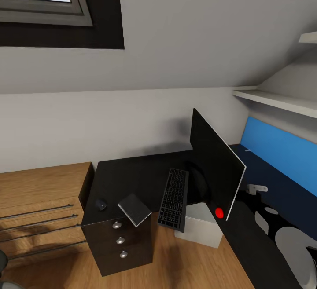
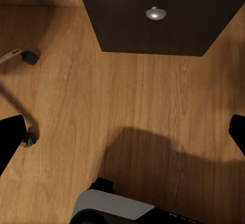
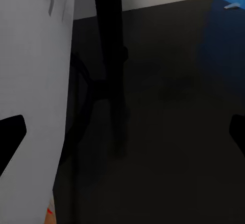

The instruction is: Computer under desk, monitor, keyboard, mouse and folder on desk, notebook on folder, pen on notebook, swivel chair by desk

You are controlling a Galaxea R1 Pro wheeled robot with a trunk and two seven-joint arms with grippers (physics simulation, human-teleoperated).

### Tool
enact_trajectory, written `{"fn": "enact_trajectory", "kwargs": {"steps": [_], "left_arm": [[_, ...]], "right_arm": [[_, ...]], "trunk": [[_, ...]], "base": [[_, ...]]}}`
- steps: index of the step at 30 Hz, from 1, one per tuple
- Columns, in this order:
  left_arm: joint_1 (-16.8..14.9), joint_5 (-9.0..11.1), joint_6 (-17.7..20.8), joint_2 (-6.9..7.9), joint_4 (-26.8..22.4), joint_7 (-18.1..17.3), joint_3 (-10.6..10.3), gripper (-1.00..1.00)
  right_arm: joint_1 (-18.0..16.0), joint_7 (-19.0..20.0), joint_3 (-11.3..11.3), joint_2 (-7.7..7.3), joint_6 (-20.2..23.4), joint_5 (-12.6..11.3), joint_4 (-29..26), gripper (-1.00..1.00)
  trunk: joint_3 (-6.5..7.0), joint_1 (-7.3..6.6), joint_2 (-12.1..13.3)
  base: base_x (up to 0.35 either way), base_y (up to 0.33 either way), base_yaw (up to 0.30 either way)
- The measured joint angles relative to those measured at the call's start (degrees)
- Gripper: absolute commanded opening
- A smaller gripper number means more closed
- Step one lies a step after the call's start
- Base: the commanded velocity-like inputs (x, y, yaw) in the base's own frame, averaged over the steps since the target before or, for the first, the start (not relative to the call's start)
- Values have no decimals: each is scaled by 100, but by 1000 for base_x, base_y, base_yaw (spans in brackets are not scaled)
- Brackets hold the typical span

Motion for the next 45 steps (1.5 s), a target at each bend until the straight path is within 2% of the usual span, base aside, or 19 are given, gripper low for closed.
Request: {"fn": "enact_trajectory", "kwargs": {"steps": [15, 26, 33, 45], "left_arm": [[0, 0, 0, 0, 0, 0, -3, 100], [1, 0, 0, 0, -1, -1, -3, 100], [1, 0, 0, 0, 0, -2, -3, 100], [2, 0, 0, 0, 0, 0, -3, 100]], "right_arm": [[-3, 0, -3, 9, 0, -1, 0, 100], [1, 3, 6, 81, -2, 12, 0, 100], [1, 3, -4, 96, 3, 228, 0, 100], [3, 1, 3, 96, 5, 230, 1, 100]], "trunk": [[0, 0, 0], [0, 0, 0], [0, 0, 0], [0, 0, 0]], "base": [[0, 0, 0], [0, 0, 19], [0, 0, 35], [0, 0, 0]]}}
